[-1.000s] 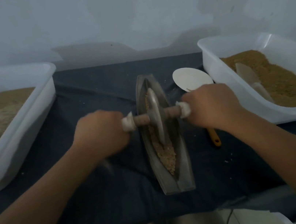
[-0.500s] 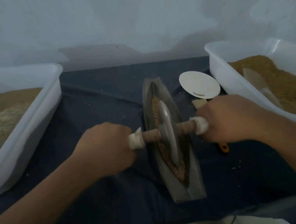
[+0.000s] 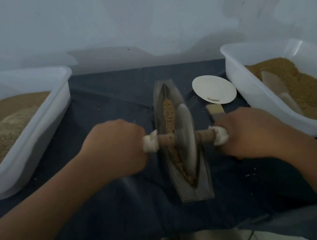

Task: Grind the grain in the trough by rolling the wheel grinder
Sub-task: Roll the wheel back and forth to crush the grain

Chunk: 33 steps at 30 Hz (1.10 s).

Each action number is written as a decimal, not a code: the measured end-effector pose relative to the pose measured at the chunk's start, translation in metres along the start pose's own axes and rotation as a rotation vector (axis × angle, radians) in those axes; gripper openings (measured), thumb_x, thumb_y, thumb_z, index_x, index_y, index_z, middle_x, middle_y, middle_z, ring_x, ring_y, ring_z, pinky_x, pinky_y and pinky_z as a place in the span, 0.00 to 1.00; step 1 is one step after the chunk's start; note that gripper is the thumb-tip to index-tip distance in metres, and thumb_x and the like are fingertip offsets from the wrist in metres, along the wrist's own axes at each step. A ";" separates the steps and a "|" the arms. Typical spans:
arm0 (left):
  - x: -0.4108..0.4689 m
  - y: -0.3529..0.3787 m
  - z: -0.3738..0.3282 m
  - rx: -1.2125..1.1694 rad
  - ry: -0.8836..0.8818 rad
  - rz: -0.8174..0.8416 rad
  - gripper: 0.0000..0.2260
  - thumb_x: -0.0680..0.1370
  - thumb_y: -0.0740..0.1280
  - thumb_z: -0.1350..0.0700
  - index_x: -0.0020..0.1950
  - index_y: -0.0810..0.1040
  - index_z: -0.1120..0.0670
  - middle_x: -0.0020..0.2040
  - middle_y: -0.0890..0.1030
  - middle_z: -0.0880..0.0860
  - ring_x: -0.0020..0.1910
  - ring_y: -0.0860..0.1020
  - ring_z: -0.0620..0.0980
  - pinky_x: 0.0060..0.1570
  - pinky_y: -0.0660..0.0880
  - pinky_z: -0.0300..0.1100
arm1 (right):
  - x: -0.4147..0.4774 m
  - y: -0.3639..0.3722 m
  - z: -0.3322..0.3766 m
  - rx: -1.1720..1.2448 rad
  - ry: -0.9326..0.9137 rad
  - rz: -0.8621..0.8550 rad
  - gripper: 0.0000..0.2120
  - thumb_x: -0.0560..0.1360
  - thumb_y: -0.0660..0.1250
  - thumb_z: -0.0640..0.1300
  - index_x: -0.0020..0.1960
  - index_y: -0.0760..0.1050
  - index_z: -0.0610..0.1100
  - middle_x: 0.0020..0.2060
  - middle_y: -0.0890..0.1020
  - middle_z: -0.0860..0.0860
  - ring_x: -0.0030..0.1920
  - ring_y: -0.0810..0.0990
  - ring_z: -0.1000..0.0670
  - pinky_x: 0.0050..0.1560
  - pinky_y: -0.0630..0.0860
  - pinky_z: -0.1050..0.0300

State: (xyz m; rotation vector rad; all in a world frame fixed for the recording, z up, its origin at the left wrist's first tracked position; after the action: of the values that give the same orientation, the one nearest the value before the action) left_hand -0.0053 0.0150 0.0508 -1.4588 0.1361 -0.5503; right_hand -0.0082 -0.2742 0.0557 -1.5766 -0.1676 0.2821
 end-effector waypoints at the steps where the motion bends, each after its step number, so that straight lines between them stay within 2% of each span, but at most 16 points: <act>1: -0.006 0.000 0.000 -0.004 0.012 -0.066 0.15 0.66 0.61 0.38 0.27 0.63 0.46 0.22 0.64 0.44 0.21 0.60 0.41 0.26 0.52 0.33 | -0.005 -0.001 0.002 -0.015 -0.016 -0.028 0.16 0.70 0.61 0.67 0.36 0.73 0.56 0.28 0.77 0.56 0.29 0.75 0.60 0.29 0.69 0.60; 2: -0.005 0.003 0.001 -0.004 0.000 -0.092 0.15 0.67 0.61 0.38 0.27 0.62 0.45 0.23 0.62 0.43 0.21 0.59 0.41 0.27 0.52 0.33 | -0.002 0.000 0.004 -0.045 -0.024 -0.054 0.15 0.72 0.62 0.66 0.35 0.71 0.56 0.28 0.76 0.56 0.29 0.74 0.60 0.29 0.66 0.62; 4: 0.016 0.017 0.008 0.003 -0.095 -0.013 0.14 0.69 0.63 0.40 0.30 0.67 0.47 0.26 0.68 0.44 0.24 0.66 0.44 0.27 0.57 0.36 | 0.021 0.000 0.008 -0.140 0.032 -0.096 0.16 0.79 0.64 0.60 0.37 0.71 0.54 0.30 0.73 0.56 0.31 0.71 0.59 0.31 0.61 0.64; 7: 0.072 0.025 0.027 -0.009 -0.246 0.070 0.13 0.72 0.66 0.43 0.34 0.74 0.50 0.32 0.76 0.48 0.31 0.75 0.51 0.32 0.71 0.42 | 0.076 -0.005 0.003 -0.144 0.172 -0.257 0.13 0.83 0.63 0.55 0.44 0.77 0.50 0.38 0.78 0.54 0.42 0.81 0.47 0.41 0.73 0.50; 8: 0.087 0.025 0.032 -0.026 -0.278 0.067 0.13 0.72 0.67 0.44 0.35 0.74 0.51 0.33 0.77 0.49 0.32 0.76 0.52 0.35 0.74 0.44 | 0.092 -0.009 0.001 -0.116 0.200 -0.283 0.15 0.83 0.61 0.55 0.45 0.78 0.49 0.40 0.80 0.53 0.43 0.82 0.46 0.44 0.75 0.48; 9: 0.095 0.024 0.034 -0.038 -0.294 0.065 0.12 0.72 0.68 0.44 0.36 0.75 0.51 0.34 0.77 0.50 0.32 0.76 0.52 0.36 0.75 0.45 | 0.103 -0.012 -0.001 -0.110 0.195 -0.309 0.17 0.83 0.60 0.56 0.42 0.78 0.49 0.39 0.81 0.53 0.40 0.81 0.46 0.41 0.75 0.49; 12: 0.085 0.017 0.027 -0.034 -0.266 0.085 0.10 0.73 0.68 0.45 0.37 0.76 0.50 0.36 0.78 0.49 0.34 0.77 0.53 0.37 0.74 0.45 | 0.104 -0.018 -0.004 -0.098 0.131 -0.279 0.18 0.79 0.59 0.59 0.36 0.75 0.51 0.32 0.78 0.53 0.33 0.77 0.51 0.33 0.70 0.55; 15: 0.041 0.018 0.015 -0.025 -0.129 0.109 0.11 0.71 0.66 0.43 0.36 0.72 0.48 0.33 0.75 0.46 0.32 0.75 0.50 0.32 0.68 0.42 | 0.054 -0.005 -0.005 -0.049 0.031 -0.072 0.14 0.75 0.65 0.61 0.36 0.76 0.54 0.31 0.79 0.55 0.33 0.78 0.55 0.32 0.70 0.56; 17: 0.006 0.013 0.007 -0.011 -0.038 0.009 0.13 0.69 0.67 0.42 0.32 0.67 0.46 0.27 0.69 0.44 0.24 0.66 0.44 0.27 0.58 0.37 | 0.014 -0.005 -0.004 -0.007 -0.022 0.036 0.14 0.69 0.64 0.66 0.36 0.75 0.55 0.30 0.79 0.55 0.30 0.77 0.57 0.29 0.69 0.58; 19: -0.007 0.007 0.002 0.015 0.009 -0.118 0.18 0.66 0.68 0.41 0.29 0.60 0.45 0.23 0.62 0.43 0.21 0.58 0.41 0.27 0.51 0.34 | 0.000 -0.006 -0.004 0.073 -0.035 0.124 0.16 0.63 0.62 0.68 0.37 0.74 0.56 0.30 0.80 0.55 0.30 0.79 0.57 0.29 0.72 0.58; 21: 0.006 0.013 0.005 0.026 -0.025 -0.109 0.17 0.67 0.67 0.41 0.29 0.62 0.46 0.24 0.65 0.43 0.21 0.61 0.43 0.27 0.55 0.35 | 0.014 -0.004 -0.003 0.083 -0.005 0.145 0.13 0.67 0.67 0.64 0.36 0.75 0.55 0.31 0.80 0.54 0.31 0.79 0.57 0.30 0.71 0.57; 24: 0.063 0.027 0.023 0.006 -0.194 0.025 0.14 0.72 0.63 0.41 0.34 0.72 0.50 0.33 0.75 0.47 0.32 0.76 0.54 0.33 0.70 0.43 | 0.065 -0.009 -0.001 -0.078 0.112 -0.094 0.15 0.77 0.67 0.56 0.35 0.72 0.52 0.31 0.75 0.54 0.35 0.76 0.53 0.38 0.69 0.58; 25: 0.081 0.029 0.030 -0.012 -0.235 0.045 0.14 0.73 0.64 0.41 0.35 0.74 0.51 0.35 0.77 0.48 0.34 0.78 0.55 0.35 0.72 0.44 | 0.082 -0.012 -0.002 -0.130 0.155 -0.174 0.16 0.79 0.66 0.56 0.35 0.70 0.52 0.32 0.73 0.54 0.36 0.74 0.52 0.41 0.68 0.57; 27: 0.097 0.030 0.039 -0.059 -0.275 0.046 0.14 0.74 0.66 0.42 0.36 0.75 0.51 0.37 0.79 0.50 0.36 0.78 0.55 0.38 0.74 0.45 | 0.105 -0.017 0.000 -0.165 0.148 -0.270 0.16 0.80 0.65 0.56 0.36 0.71 0.51 0.33 0.74 0.53 0.35 0.75 0.50 0.38 0.70 0.56; 30: 0.080 0.030 0.031 -0.112 -0.277 0.091 0.13 0.73 0.66 0.43 0.36 0.73 0.51 0.38 0.79 0.50 0.39 0.81 0.57 0.39 0.75 0.46 | 0.103 -0.024 0.000 -0.147 0.096 -0.209 0.16 0.80 0.66 0.58 0.37 0.72 0.52 0.34 0.75 0.54 0.38 0.78 0.49 0.38 0.71 0.54; 33: 0.029 0.024 0.015 -0.065 -0.167 0.069 0.12 0.70 0.66 0.42 0.33 0.70 0.48 0.30 0.74 0.45 0.29 0.75 0.49 0.30 0.68 0.41 | 0.056 -0.018 0.002 -0.090 0.017 0.022 0.13 0.77 0.69 0.57 0.37 0.74 0.53 0.33 0.78 0.53 0.34 0.76 0.54 0.34 0.67 0.58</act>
State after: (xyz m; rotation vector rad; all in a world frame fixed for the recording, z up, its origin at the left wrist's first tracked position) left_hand 0.0331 0.0162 0.0365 -1.5513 0.0731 -0.3686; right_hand 0.0465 -0.2563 0.0690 -1.6703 -0.1512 0.2818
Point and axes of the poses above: each hand's wrist, its own x-axis towards the middle knuckle, its own y-axis out of the palm, z = x × y, the point moved 4 cm from there along x, towards the middle knuckle
